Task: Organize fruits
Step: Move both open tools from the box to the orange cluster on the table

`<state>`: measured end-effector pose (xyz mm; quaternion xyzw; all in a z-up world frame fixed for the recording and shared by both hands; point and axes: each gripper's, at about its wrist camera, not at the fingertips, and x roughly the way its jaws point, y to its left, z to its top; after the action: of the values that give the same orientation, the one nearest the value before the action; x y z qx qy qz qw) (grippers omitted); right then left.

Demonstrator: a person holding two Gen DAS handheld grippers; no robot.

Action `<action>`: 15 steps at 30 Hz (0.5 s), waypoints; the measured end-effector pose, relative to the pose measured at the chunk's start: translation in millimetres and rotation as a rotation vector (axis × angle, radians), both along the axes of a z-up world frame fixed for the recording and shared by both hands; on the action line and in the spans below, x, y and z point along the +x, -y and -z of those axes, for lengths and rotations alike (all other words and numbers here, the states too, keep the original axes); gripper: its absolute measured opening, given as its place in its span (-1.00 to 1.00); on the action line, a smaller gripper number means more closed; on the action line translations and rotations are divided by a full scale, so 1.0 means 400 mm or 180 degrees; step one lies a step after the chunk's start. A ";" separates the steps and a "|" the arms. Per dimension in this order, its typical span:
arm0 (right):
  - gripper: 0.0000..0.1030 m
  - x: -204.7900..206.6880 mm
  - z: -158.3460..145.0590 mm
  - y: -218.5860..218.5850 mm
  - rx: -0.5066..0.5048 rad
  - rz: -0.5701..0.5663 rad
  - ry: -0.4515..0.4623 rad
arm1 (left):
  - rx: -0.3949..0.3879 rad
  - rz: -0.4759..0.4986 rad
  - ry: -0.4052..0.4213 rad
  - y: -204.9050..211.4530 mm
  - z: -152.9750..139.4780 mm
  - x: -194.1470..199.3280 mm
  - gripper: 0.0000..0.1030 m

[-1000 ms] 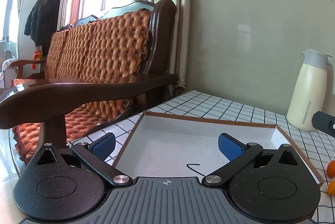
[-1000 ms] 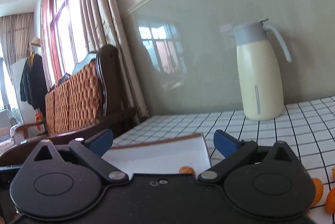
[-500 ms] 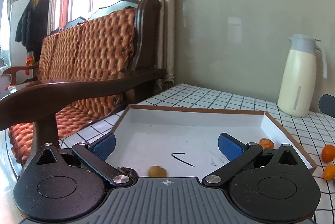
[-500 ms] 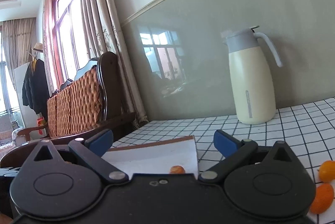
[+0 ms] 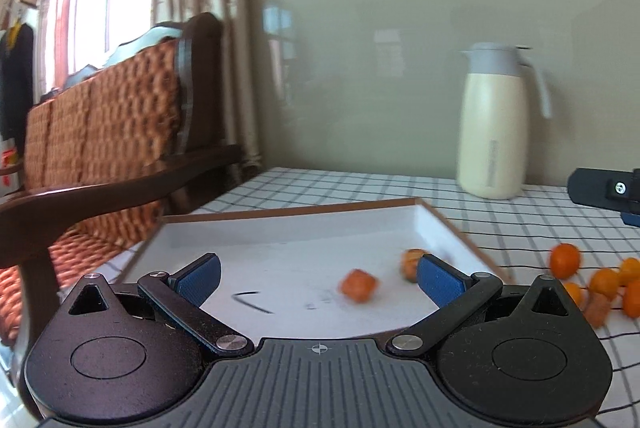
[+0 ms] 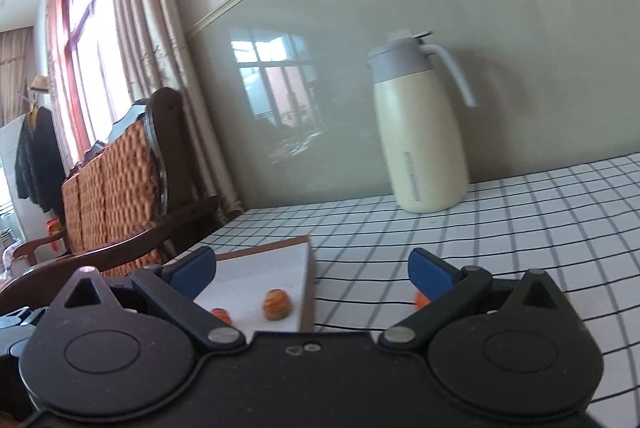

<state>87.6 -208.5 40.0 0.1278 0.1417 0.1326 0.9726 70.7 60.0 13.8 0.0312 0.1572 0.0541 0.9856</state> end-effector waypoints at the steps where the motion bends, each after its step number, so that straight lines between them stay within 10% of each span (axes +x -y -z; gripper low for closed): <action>1: 0.86 -0.007 0.000 0.010 -0.0019 0.0026 0.0002 | -0.0003 0.0040 -0.0001 0.010 0.001 0.001 1.00; 15: 0.86 -0.075 0.013 0.158 -0.0090 0.0358 -0.0142 | 0.0019 0.0750 -0.0128 0.184 0.020 -0.017 1.00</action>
<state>57.5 -271.5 34.7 0.1247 0.1578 0.0729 0.9768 63.9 -13.5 5.9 0.0534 0.1720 -0.0623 0.9817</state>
